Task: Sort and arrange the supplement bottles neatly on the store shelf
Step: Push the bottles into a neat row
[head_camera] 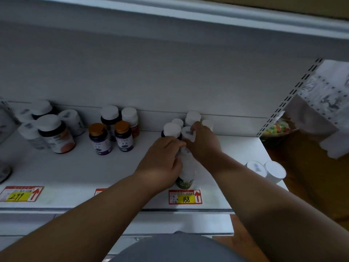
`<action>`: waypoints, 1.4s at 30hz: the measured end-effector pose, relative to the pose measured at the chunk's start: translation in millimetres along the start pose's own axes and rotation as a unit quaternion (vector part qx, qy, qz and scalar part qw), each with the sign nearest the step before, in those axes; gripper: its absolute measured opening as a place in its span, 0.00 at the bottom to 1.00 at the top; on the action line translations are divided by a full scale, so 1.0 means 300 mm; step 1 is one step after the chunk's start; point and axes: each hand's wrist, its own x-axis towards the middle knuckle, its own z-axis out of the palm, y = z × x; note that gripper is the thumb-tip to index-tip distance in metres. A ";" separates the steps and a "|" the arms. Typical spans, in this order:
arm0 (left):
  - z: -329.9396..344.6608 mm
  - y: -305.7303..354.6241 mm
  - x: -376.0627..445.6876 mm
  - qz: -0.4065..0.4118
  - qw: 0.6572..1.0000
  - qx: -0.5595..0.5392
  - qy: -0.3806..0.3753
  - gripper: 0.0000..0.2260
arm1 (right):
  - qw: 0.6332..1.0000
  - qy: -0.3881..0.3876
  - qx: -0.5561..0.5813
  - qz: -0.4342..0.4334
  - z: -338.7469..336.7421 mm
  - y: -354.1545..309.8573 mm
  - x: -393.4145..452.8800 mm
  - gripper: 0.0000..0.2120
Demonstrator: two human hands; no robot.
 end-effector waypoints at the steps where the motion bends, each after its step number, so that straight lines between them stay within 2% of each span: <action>1: -0.002 0.003 0.000 -0.008 1.000 -0.010 0.001 0.18 | 1.000 0.018 0.002 0.001 -0.013 0.000 -0.012 0.19; 4: -0.015 0.013 -0.002 -0.050 0.997 -0.054 0.021 0.19 | 0.993 0.095 0.072 0.004 -0.083 0.007 -0.053 0.16; 6: -0.030 0.031 -0.009 -0.068 0.991 -0.093 0.061 0.19 | 0.969 0.104 0.224 0.017 -0.135 -0.012 -0.097 0.09; 7: -0.038 0.043 -0.013 -0.076 0.986 -0.121 0.082 0.18 | 0.933 0.087 0.348 0.028 -0.161 -0.031 -0.120 0.07; 8: -0.046 0.057 -0.018 -0.084 0.980 -0.151 0.097 0.17 | 0.874 0.057 0.479 0.055 -0.181 -0.051 -0.142 0.09; 10: -0.062 0.083 -0.032 -0.088 0.970 -0.197 0.114 0.15 | 0.717 -0.033 0.683 0.134 -0.211 -0.093 -0.186 0.14; 11: -0.069 0.096 -0.041 -0.085 0.966 -0.215 0.118 0.15 | 0.661 -0.064 0.730 0.163 -0.221 -0.107 -0.205 0.16; 12: -0.076 0.109 -0.051 -0.076 0.963 -0.229 0.122 0.15 | 0.628 -0.087 0.754 0.169 -0.228 -0.122 -0.228 0.16; 14: -0.089 0.132 -0.071 -0.042 0.960 -0.244 0.127 0.15 | 0.603 -0.107 0.777 0.142 -0.224 -0.136 -0.273 0.16; 17: -0.093 0.151 -0.098 -0.001 0.962 -0.246 0.116 0.15 | 0.614 -0.096 0.774 0.120 -0.224 -0.143 -0.327 0.22; 20: -0.084 0.158 -0.117 -0.004 0.959 -0.261 0.106 0.19 | 0.659 -0.076 0.739 0.117 -0.244 -0.130 -0.354 0.27; 24: -0.080 0.170 -0.135 -0.014 0.958 -0.268 0.102 0.21 | 0.720 -0.077 0.679 0.119 -0.276 -0.125 -0.388 0.21; 27: -0.076 0.193 -0.139 -0.016 0.956 -0.280 0.087 0.21 | 0.748 -0.079 0.646 0.131 -0.304 -0.127 -0.413 0.20; 31: -0.059 0.236 -0.132 -0.004 0.956 -0.285 0.064 0.22 | 0.762 -0.051 0.629 0.147 -0.330 -0.120 -0.437 0.24; 36: -0.013 0.285 -0.095 -0.008 0.960 -0.279 0.038 0.25 | 0.731 -0.026 0.664 0.155 -0.368 -0.059 -0.433 0.12; 40: 0.032 0.344 -0.033 0.021 0.962 -0.269 0.032 0.21 | 0.773 -0.015 0.625 0.107 -0.431 0.015 -0.413 0.18; 42: 0.071 0.375 0.004 0.022 0.962 -0.270 0.046 0.20 | 0.781 -0.027 0.619 0.083 -0.466 0.071 -0.395 0.19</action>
